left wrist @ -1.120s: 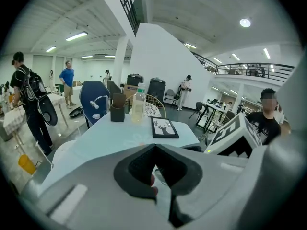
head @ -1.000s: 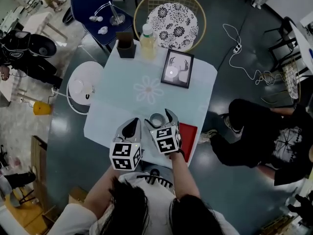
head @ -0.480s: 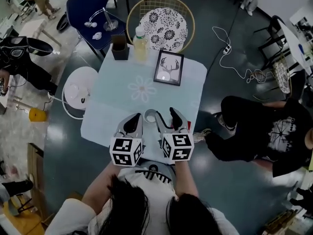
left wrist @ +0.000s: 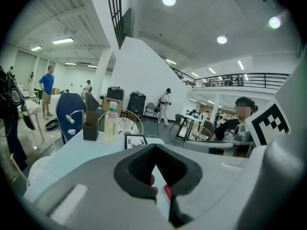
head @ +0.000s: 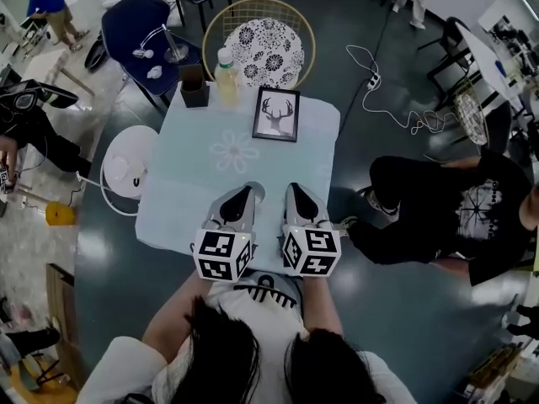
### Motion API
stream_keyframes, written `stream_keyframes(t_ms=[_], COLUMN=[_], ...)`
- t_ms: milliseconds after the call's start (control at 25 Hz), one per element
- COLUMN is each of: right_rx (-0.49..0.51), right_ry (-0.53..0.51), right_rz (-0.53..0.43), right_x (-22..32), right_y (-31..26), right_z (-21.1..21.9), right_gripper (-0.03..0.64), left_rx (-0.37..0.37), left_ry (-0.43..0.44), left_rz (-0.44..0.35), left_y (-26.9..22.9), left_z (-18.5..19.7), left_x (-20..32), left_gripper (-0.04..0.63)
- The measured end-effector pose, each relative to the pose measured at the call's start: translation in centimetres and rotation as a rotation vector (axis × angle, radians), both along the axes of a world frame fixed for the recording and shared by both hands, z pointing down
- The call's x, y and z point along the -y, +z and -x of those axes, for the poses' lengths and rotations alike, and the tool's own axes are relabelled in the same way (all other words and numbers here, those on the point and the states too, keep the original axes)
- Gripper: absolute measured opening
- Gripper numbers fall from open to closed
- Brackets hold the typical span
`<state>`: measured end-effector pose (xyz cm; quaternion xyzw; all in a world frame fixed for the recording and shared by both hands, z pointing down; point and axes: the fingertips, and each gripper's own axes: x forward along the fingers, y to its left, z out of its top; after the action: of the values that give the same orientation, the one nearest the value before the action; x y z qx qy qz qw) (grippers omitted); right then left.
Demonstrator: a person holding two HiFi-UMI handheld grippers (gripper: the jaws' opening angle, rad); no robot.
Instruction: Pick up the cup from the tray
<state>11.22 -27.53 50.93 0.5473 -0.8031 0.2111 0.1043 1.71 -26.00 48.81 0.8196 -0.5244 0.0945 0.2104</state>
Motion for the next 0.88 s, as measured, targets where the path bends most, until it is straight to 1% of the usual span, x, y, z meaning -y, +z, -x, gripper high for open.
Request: stream_keyframes(t_ms=[440, 600, 880], right_rx=[-0.065, -0.096, -0.11], right_ry=[0.022, 0.027, 0.034], right_rz=[-0.041, -0.031, -0.03], right_x=[-1.2, -1.6, -1.3], right_y=[-1.6, -1.4, -1.2], right_z=[-0.9, -1.1, -0.8], right_gripper=[0.025, 0.023, 0.023], left_rx=[-0.004, 0.005, 0.017], left_ry=[0.044, 0.046, 0.035], left_rz=[-0.049, -0.053, -0.06], left_y=[-1.5, -1.5, -1.2], left_z=[-1.2, -1.1, 0.2], left_x=[-0.2, -0.2, 0.1], left_gripper=[0.002, 0.002, 0.002])
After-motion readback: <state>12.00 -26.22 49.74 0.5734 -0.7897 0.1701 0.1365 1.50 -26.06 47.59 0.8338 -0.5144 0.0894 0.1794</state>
